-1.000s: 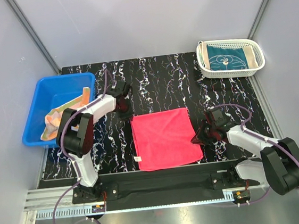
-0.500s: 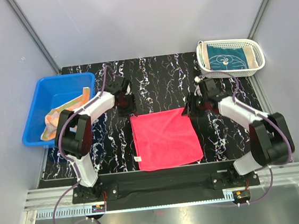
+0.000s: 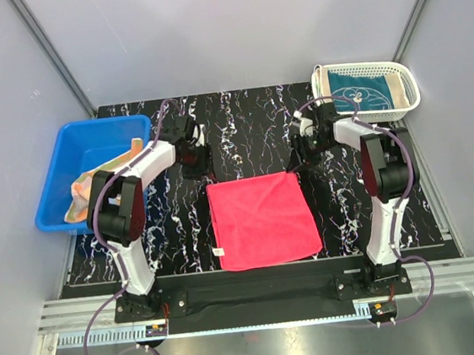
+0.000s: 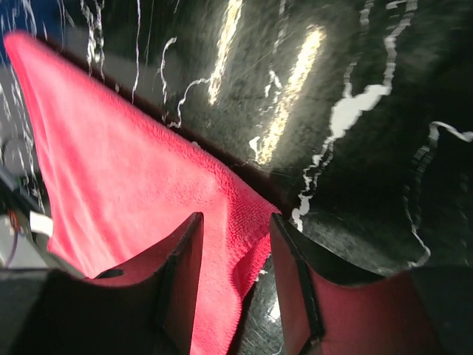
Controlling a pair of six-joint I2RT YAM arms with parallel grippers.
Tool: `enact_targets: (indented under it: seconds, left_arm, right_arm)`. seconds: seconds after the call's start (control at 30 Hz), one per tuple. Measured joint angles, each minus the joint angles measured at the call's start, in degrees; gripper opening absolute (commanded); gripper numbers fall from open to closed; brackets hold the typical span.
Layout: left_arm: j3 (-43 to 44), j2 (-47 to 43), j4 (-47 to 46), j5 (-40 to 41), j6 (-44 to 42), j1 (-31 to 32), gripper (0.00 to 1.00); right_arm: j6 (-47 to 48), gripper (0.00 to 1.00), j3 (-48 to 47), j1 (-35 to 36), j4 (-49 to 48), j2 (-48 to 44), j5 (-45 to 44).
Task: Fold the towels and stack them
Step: Fold the towel
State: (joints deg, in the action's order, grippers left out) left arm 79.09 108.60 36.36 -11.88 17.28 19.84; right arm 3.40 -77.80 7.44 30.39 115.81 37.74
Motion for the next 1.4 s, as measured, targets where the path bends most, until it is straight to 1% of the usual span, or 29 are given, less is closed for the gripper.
enact_targets:
  seconds: [0.03, 0.17, 0.2, 0.3, 0.37, 0.4, 0.43, 0.5, 0.53, 0.67, 0.73, 0.77, 0.8, 0.87, 0.9, 0.93, 1.0, 1.03, 1.07, 1.13, 1.23, 1.3, 1.33, 1.37, 1.4]
  left_arm:
    - [0.0, 0.0, 0.1, -0.6, -1.3, -0.3, 0.55]
    - [0.0, 0.0, 0.1, -4.0, -5.4, -0.7, 0.54]
    - [-0.1, 0.0, 0.0, -4.7, -6.3, -0.7, 0.54]
    - [-0.7, 0.1, 0.0, -5.8, -8.6, -0.7, 0.54]
    - [-0.9, 0.5, 0.3, -6.1, -9.9, -0.9, 0.54]
    - [-0.9, 0.8, 0.3, -6.3, -10.5, -1.0, 0.54]
    - [-0.9, 1.1, 0.4, -6.6, -11.0, -1.2, 0.54]
    - [-0.9, 1.9, 0.8, -7.1, -12.0, -1.5, 0.54]
    - [-0.8, 2.2, 1.1, -7.1, -12.4, -1.6, 0.54]
    - [-0.3, 3.7, 1.6, -7.3, -13.4, -1.8, 0.52]
    - [0.0, 4.3, 1.5, -7.6, -13.8, -1.8, 0.51]
    - [0.0, 4.6, 1.5, -8.0, -13.9, -1.8, 0.51]
    - [0.0, 4.8, 1.5, -8.2, -14.0, -1.8, 0.48]
    - [0.0, 5.2, 1.2, -9.3, -14.2, -1.8, 0.44]
    - [0.1, 5.6, 1.2, -9.7, -14.3, -1.8, 0.41]
    - [0.3, 5.9, 1.3, -10.1, -14.4, -1.8, 0.34]
    - [1.1, 6.7, 1.3, -10.7, -14.5, -1.8, 0.22]
    - [1.6, 7.2, 1.3, -10.7, -14.6, -1.8, 0.12]
    - [2.3, 7.8, 1.4, -10.8, -14.5, -1.8, 0.09]
    - [4.0, 9.0, 1.7, -11.0, -14.8, -1.8, 0.06]
    - [6.7, 10.7, 1.9, -10.9, -14.9, -1.8, 0.04]
    - [9.0, 12.1, 2.7, -10.6, -14.9, -2.0, 0.06]
    - [10.1, 12.7, 3.3, -10.4, -14.9, -2.1, 0.09]
    - [11.5, 13.5, 3.7, -10.3, -15.0, -2.3, 0.17]
    - [12.7, 14.2, 3.9, -10.2, -15.3, -2.4, 0.2]
  right_arm:
    - [1.7, 0.47, -1.0, 0.0, 1.5, 1.1, 1.2]
    - [7.8, 0.38, -5.5, 0.0, 6.3, 5.4, 4.7]
    - [9.0, 0.34, -6.4, -0.1, 7.2, 6.3, 5.4]
    - [11.2, 0.28, -7.3, -0.3, 8.7, 7.6, 6.4]
    - [12.0, 0.29, -7.3, -0.8, 9.2, 7.8, 6.6]
    - [12.3, 0.35, -7.3, -1.0, 9.6, 7.8, 6.5]
    - [12.4, 0.35, -7.4, -1.4, 10.0, 7.8, 6.5]
    - [12.7, 0.32, -7.9, -1.8, 10.7, 7.8, 6.3]
    - [12.7, 0.29, -8.2, -2.0, 10.9, 7.8, 5.7]
    - [12.8, 0.22, -9.0, -2.3, 11.3, 7.8, 3.1]
    - [12.7, 0.22, -9.0, -2.3, 11.3, 7.8, 2.3]
    - [12.7, 0.24, -9.0, -2.3, 11.3, 7.8, 2.2]
    - [12.7, 0.27, -9.0, -2.3, 11.3, 7.8, 2.2]
    - [12.6, 0.39, -9.0, -2.3, 11.3, 7.8, 2.4]
    - [12.4, 0.41, -9.1, -2.3, 11.4, 7.8, 2.7]
    - [12.4, 0.44, -9.2, -2.3, 11.5, 7.8, 3.3]
    - [12.5, 0.46, -9.5, -2.3, 11.8, 7.8, 3.7]
    - [12.5, 0.46, -9.7, -2.3, 11.9, 7.8, 3.7]
    - [12.7, 0.46, -9.9, -2.3, 12.0, 7.8, 3.5]
    - [13.0, 0.42, -10.4, -2.3, 12.2, 7.8, 2.8]
    - [13.4, 0.39, -11.3, -2.3, 12.6, 7.8, 0.5]
    - [13.6, 0.36, -12.1, -2.3, 12.9, 7.9, -1.3]
    - [13.6, 0.35, -12.6, -2.3, 12.9, 8.0, -2.3]
    - [13.6, 0.34, -13.0, -2.4, 13.0, 8.0, -3.3]
    - [13.6, 0.35, -13.3, -2.4, 12.9, 8.0, -4.1]
